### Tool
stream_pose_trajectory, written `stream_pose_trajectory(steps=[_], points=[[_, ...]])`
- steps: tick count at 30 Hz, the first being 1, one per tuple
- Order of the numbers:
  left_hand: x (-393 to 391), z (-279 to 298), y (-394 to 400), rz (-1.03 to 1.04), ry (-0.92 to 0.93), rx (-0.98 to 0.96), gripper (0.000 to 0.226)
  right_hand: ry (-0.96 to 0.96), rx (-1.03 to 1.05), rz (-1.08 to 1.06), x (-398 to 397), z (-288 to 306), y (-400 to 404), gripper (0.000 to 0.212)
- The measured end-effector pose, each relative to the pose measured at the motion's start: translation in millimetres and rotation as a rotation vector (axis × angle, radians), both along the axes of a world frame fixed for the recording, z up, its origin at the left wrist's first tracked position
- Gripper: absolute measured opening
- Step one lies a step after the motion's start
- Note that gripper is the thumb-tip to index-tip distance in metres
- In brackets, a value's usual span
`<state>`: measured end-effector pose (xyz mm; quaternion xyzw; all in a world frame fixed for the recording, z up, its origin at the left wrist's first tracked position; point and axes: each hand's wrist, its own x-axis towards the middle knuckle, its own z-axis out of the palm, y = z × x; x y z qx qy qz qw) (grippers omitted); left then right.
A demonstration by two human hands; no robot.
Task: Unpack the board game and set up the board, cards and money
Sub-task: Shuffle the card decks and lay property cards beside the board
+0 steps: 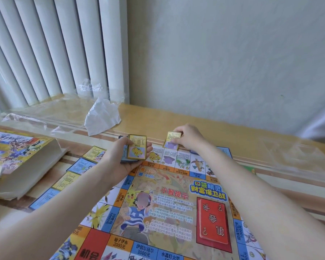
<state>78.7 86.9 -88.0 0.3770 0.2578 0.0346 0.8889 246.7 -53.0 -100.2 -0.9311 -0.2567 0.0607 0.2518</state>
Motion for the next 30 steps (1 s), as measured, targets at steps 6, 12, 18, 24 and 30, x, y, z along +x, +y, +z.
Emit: stream_pose_trajectory(steps=[6, 12, 18, 24, 30], points=[[1.0, 2.2, -2.2, 0.005, 0.022, 0.056, 0.023, -0.099, -0.082, 0.008, -7.9, 4.5, -2.0, 0.033], [5.3, 5.1, -5.5, 0.036, 0.022, 0.138, 0.030, 0.299, 0.331, 0.191, -44.2, 43.1, 14.4, 0.034], [8.1, 4.9, 1.1, 0.023, -0.020, 0.133, 0.034, 0.334, 0.433, 0.123, -39.2, 45.1, 24.1, 0.021], [4.8, -1.7, 28.2, 0.010, 0.001, 0.239, 0.035, 0.265, 0.475, -0.101, -2.7, 30.2, 30.9, 0.022], [8.5, -7.0, 42.5, 0.003, 0.011, 0.222, 0.038, 0.187, 0.195, 0.011, 4.9, 18.0, 44.1, 0.026]])
